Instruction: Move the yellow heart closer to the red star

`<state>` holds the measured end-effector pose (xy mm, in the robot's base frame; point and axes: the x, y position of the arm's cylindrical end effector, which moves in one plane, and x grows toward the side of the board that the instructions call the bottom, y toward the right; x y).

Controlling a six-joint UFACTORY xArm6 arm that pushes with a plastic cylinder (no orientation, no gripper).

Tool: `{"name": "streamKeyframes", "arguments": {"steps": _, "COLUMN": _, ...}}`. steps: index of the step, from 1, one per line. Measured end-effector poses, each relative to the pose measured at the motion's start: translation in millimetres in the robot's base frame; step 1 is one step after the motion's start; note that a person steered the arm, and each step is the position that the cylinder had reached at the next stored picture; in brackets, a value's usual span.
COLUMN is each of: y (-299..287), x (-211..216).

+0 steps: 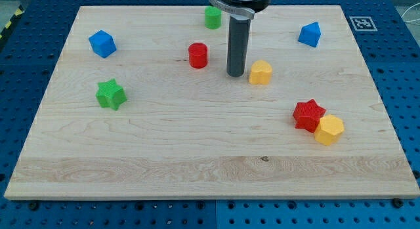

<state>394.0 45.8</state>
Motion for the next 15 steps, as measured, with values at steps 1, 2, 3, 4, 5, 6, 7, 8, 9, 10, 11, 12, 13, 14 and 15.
{"name": "streamKeyframes", "arguments": {"steps": 1, "y": 7, "x": 0}}
{"name": "streamKeyframes", "arguments": {"steps": 2, "y": 16, "x": 0}}
{"name": "streamKeyframes", "arguments": {"steps": 3, "y": 22, "x": 0}}
{"name": "streamKeyframes", "arguments": {"steps": 4, "y": 26, "x": 0}}
{"name": "streamKeyframes", "arguments": {"steps": 5, "y": 31, "x": 0}}
{"name": "streamKeyframes", "arguments": {"steps": 6, "y": 39, "x": 0}}
{"name": "streamKeyframes", "arguments": {"steps": 7, "y": 55, "x": 0}}
{"name": "streamKeyframes", "arguments": {"steps": 8, "y": 67, "x": 1}}
{"name": "streamKeyframes", "arguments": {"steps": 9, "y": 74, "x": 4}}
{"name": "streamKeyframes", "arguments": {"steps": 10, "y": 74, "x": 15}}
{"name": "streamKeyframes", "arguments": {"steps": 11, "y": 74, "x": 32}}
{"name": "streamKeyframes", "arguments": {"steps": 12, "y": 76, "x": 42}}
{"name": "streamKeyframes", "arguments": {"steps": 13, "y": 84, "x": 43}}
{"name": "streamKeyframes", "arguments": {"steps": 14, "y": 94, "x": 31}}
{"name": "streamKeyframes", "arguments": {"steps": 15, "y": 98, "x": 28}}
